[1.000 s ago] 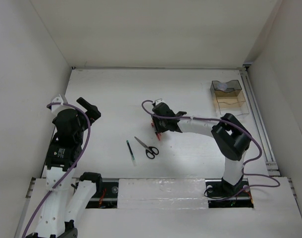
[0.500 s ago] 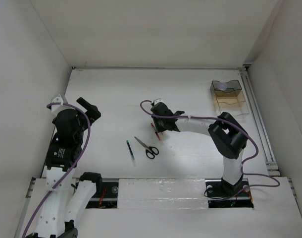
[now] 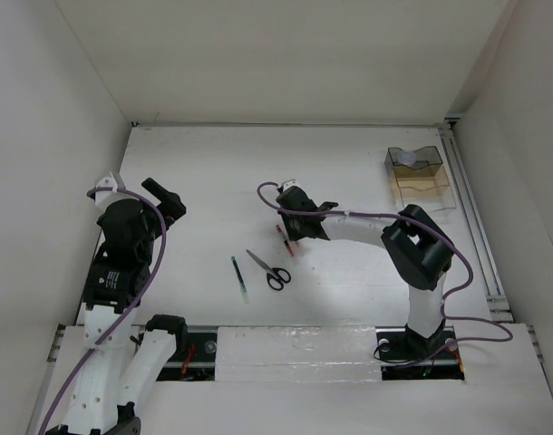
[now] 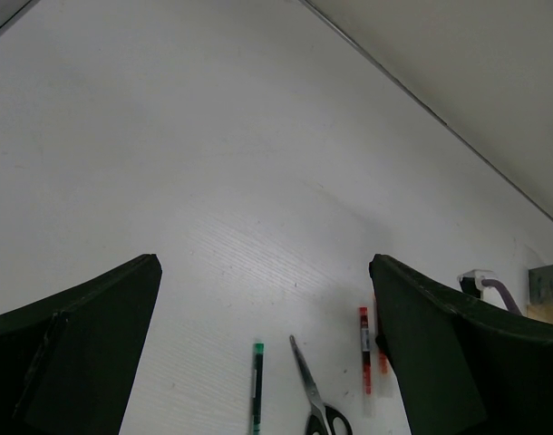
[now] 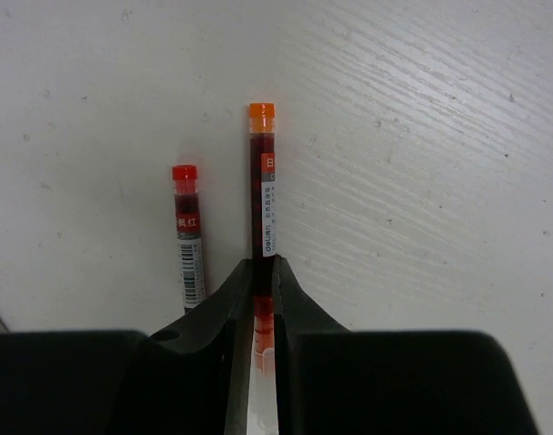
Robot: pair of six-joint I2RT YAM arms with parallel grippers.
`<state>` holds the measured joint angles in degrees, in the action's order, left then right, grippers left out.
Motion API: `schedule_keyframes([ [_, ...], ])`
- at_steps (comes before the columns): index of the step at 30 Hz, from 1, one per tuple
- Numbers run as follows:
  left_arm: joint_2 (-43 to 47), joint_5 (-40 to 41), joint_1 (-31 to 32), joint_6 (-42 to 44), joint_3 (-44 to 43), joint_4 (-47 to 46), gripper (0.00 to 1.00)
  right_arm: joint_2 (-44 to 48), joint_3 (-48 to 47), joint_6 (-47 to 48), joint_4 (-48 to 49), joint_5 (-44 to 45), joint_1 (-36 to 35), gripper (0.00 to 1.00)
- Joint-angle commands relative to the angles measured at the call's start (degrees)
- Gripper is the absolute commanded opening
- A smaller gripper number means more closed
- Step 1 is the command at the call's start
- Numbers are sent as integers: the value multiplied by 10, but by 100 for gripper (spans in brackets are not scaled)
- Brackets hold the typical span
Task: Sort the stationery into containers
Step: Pick up the pen from the center of the board, then place the pen in the storage box.
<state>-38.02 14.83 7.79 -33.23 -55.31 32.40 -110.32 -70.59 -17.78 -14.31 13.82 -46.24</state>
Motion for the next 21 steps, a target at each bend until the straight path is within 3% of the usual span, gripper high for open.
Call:
schedule_keyframes([
  [1, 5, -3, 1, 7, 0, -22, 100, 22, -11, 2, -28, 30, 26, 0],
  [8, 5, -3, 1, 7, 0, -22, 100, 153, 0, -31, -23, 63, 129, 0],
  [14, 0, -3, 1, 7, 0, -22, 100, 236, 19, -138, 30, 33, 297, 0],
  [16, 0, -3, 7, 7, 0, -22, 100, 242, 27, -188, 52, -3, 357, 0],
  [21, 0, -3, 13, 7, 0, -22, 100, 236, 21, -273, 74, -25, 431, 0],
])
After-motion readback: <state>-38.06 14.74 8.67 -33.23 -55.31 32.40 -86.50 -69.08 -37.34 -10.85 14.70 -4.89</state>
